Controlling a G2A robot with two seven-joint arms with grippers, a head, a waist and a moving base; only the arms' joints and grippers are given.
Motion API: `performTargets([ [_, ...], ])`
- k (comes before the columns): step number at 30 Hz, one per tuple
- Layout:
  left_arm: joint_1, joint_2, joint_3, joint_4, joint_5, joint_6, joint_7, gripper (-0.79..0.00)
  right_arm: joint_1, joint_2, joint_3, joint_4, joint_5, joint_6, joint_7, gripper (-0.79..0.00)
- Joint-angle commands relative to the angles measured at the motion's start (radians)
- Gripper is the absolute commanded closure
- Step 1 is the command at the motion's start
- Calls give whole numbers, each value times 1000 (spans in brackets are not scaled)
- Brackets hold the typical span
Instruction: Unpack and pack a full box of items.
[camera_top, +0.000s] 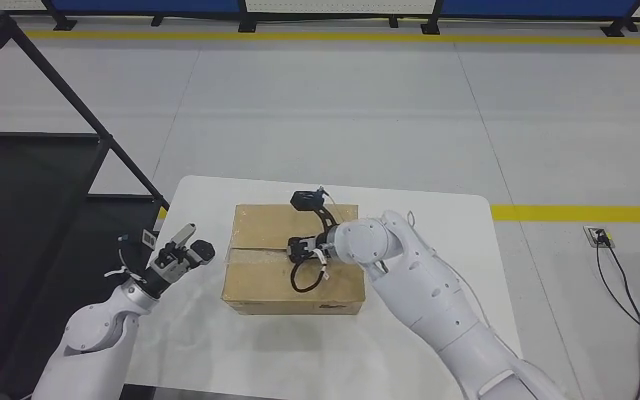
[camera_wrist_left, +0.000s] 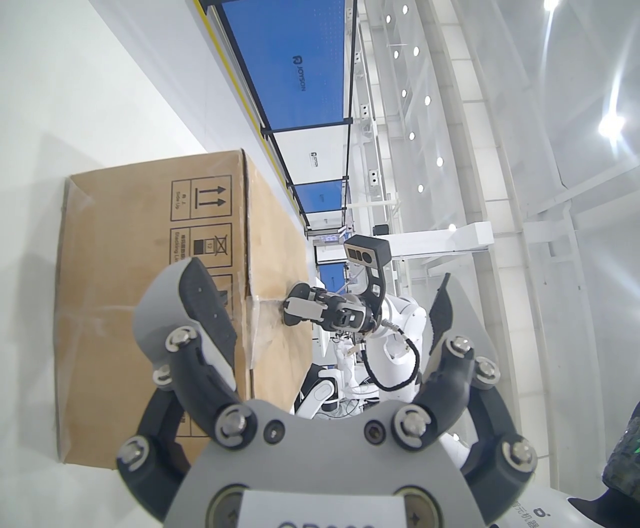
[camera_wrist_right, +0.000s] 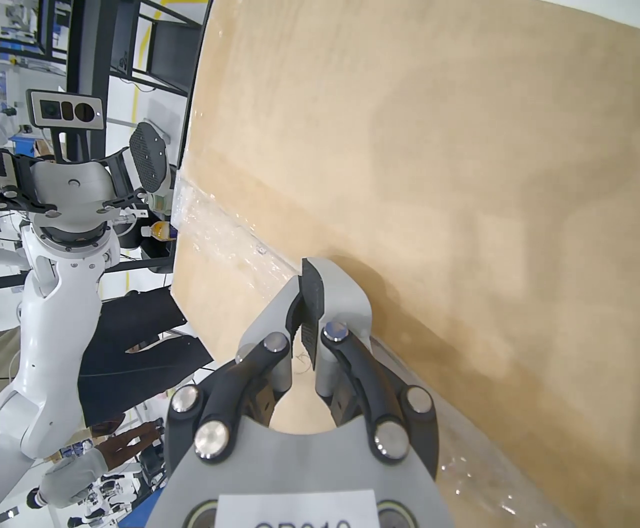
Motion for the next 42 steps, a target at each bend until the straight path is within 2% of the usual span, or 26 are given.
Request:
performTargets([
  [1,0,0,3,-3,2,2,1,-785,-19,10,22,-25,-10,10,3,0],
  [18,-5,-1,10,-6,10,7,8,-785,-201,92,212,-248,-83,70,37,0],
  [29,-10,-2,15,-3,14,8,9,-785,-281,124,300,-329,-82,83,31,0],
  [42,-15,-3,18,1,15,7,14,-785,-377,148,360,-476,-96,102,-76,0],
])
